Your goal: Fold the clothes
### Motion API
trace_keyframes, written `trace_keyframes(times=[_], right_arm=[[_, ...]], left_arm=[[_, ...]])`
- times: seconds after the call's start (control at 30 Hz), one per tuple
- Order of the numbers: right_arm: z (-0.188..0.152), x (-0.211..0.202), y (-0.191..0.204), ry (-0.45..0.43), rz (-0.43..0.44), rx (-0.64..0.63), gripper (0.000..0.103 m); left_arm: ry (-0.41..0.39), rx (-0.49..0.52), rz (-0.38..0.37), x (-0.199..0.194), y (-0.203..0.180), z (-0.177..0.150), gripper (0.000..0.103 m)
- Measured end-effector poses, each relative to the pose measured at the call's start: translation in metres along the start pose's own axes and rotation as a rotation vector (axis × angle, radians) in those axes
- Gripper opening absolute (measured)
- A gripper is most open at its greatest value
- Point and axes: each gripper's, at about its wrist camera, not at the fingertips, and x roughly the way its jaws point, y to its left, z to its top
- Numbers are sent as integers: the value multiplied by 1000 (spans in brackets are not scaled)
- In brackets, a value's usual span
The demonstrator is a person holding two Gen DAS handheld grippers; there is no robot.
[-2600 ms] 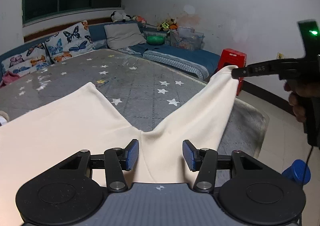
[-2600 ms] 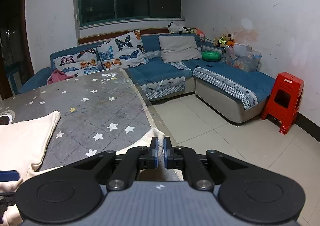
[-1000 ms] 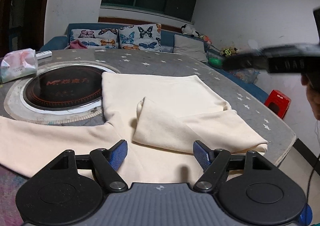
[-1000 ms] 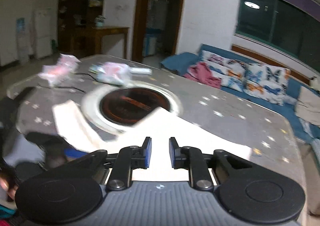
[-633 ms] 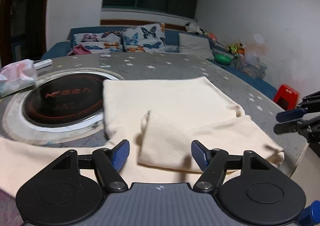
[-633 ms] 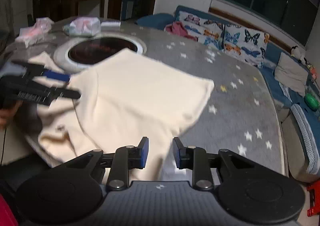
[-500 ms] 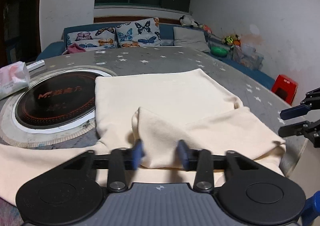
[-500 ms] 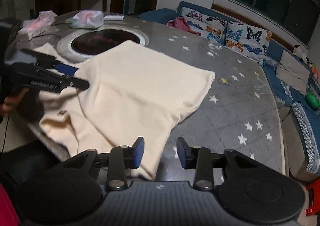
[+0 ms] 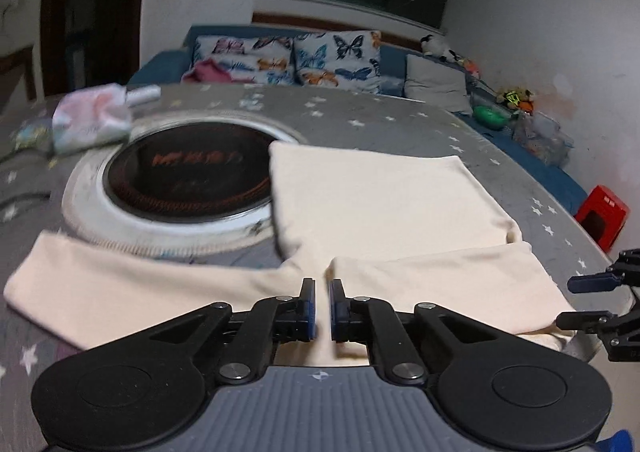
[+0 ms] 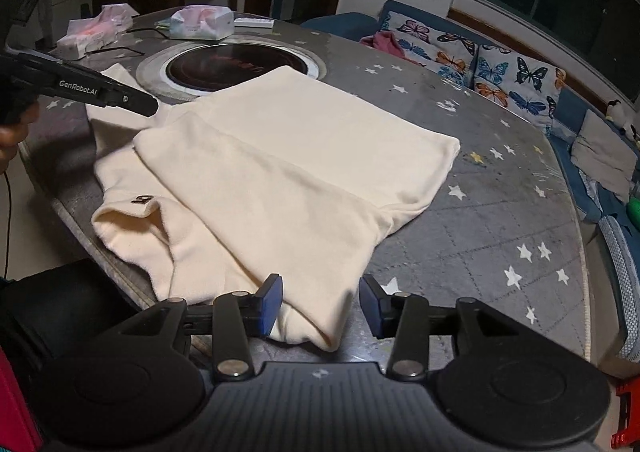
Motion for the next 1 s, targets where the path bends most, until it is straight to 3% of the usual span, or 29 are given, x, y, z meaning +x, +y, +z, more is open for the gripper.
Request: trace_keyframes(times=[0.13,0.2,0.27,0.57,0.73,1.0], right_arm=[[9,4,-2,-25,-7,-7,37],[14,5,-3,-38,-10,-10,37],[18,7,-5,-52,-14,-13,37],[40,38,-20,-76,3,31,26],[37,59,-24,-34,-13,33,21],[38,55,-24,-34,-25,31,21]], left_arm=[[-47,41,-49,-10,-12,4,18],[-65,74,-78,-5,-25,9,41],[-70,99,-94,4,-35,10,51],[-27,152,-127,39,-52,2,50],[-7,117,-115,46,-38,-6,48],[-29,67,-117,39,-25,-4,47]])
